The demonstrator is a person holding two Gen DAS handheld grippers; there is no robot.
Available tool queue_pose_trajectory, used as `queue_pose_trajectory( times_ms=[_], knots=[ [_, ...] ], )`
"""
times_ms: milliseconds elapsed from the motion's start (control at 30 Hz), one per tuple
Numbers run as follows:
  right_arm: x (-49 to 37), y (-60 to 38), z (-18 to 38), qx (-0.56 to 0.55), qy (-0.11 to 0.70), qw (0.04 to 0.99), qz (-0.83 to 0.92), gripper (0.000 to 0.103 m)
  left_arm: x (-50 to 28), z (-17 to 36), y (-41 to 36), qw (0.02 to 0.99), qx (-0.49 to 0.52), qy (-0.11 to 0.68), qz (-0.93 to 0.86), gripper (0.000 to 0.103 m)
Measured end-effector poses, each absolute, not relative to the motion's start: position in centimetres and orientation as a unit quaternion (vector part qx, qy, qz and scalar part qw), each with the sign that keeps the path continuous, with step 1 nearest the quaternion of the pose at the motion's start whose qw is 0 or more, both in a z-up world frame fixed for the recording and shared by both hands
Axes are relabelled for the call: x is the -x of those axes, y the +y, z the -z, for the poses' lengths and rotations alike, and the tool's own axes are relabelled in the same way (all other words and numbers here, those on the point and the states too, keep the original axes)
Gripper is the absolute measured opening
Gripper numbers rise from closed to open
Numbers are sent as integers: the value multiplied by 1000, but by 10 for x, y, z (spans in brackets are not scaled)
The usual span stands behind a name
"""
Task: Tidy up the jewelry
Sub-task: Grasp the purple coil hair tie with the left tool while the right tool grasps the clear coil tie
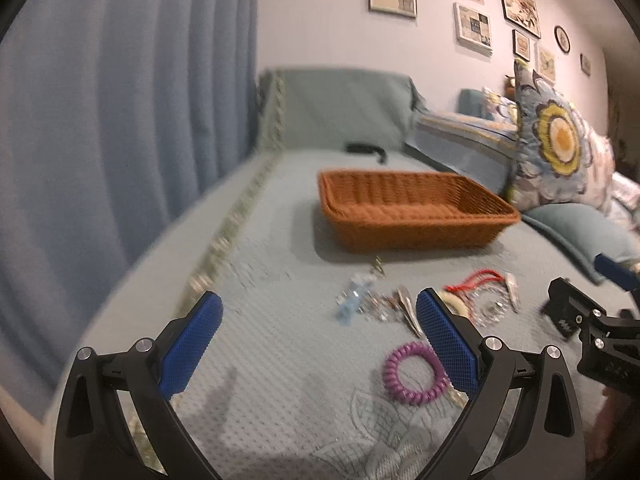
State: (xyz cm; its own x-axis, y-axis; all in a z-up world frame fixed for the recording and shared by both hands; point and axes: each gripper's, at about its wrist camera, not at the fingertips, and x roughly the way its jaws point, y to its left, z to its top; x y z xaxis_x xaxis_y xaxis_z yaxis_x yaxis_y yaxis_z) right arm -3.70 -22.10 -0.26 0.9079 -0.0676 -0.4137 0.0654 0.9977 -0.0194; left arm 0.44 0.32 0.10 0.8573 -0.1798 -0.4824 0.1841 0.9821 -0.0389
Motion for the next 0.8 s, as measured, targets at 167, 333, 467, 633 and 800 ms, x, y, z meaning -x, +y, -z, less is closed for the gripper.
queue_pose_trajectory(
  times_ms=[167, 333, 467, 633, 800],
  knots=[
    [32, -247, 0, -20, 253, 967, 13, 79, -16, 10, 4, 942, -1, 297, 155, 83],
    [29, -245, 3, -49, 290, 954, -54, 64, -27, 31, -11, 920, -16, 346, 184, 61],
    [22, -211, 17, -29, 336, 936, -103, 45, -32, 43, -14, 905, -10, 377, 195, 49],
    [7, -187, 41, -5, 382, 919, -99, 33, -33, 52, -15, 897, -3, 393, 200, 42],
    [-2, -174, 48, 13, 397, 911, -106, 33, -33, 54, -21, 898, -21, 396, 192, 42]
  ],
)
